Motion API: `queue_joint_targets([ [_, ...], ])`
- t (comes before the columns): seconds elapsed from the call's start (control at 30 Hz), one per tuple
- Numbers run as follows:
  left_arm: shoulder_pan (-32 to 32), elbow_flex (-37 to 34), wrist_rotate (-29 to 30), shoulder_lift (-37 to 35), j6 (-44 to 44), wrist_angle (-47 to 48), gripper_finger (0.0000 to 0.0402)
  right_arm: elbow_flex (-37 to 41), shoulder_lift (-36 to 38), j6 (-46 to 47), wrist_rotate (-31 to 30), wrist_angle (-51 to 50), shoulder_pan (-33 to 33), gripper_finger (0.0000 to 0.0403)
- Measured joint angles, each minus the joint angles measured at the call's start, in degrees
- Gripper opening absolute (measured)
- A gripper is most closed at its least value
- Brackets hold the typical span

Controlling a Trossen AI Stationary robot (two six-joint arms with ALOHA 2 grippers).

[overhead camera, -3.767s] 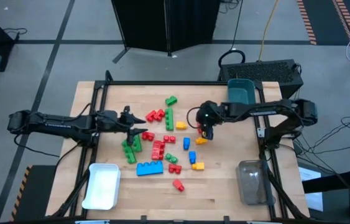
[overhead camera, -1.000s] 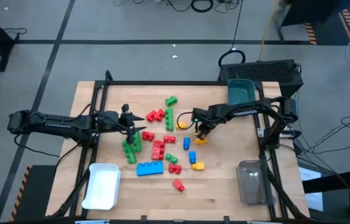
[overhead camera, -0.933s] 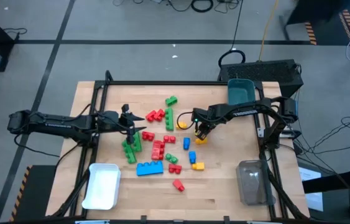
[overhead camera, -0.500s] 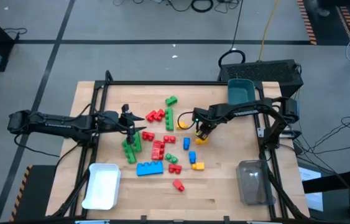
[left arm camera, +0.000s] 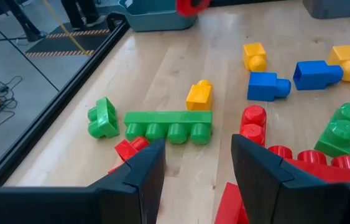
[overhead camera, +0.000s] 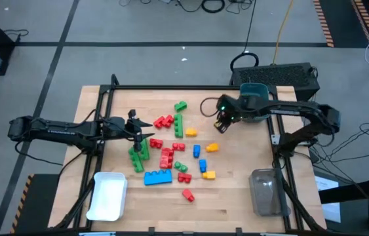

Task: Sort blocks by size
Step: Put the one stud red game piece into the blue bin

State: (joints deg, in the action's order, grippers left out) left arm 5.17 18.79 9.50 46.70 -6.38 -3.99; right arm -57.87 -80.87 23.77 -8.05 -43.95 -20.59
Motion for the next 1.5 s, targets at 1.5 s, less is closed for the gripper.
queue_joint_targets([
  [1.5, 0.00, 0.02, 0.21, 0.00, 1.75, 2.14, 0.0167, 0.00, 5.59, -10.05, -6.21, -8.22, -32.78, 0.0135],
])
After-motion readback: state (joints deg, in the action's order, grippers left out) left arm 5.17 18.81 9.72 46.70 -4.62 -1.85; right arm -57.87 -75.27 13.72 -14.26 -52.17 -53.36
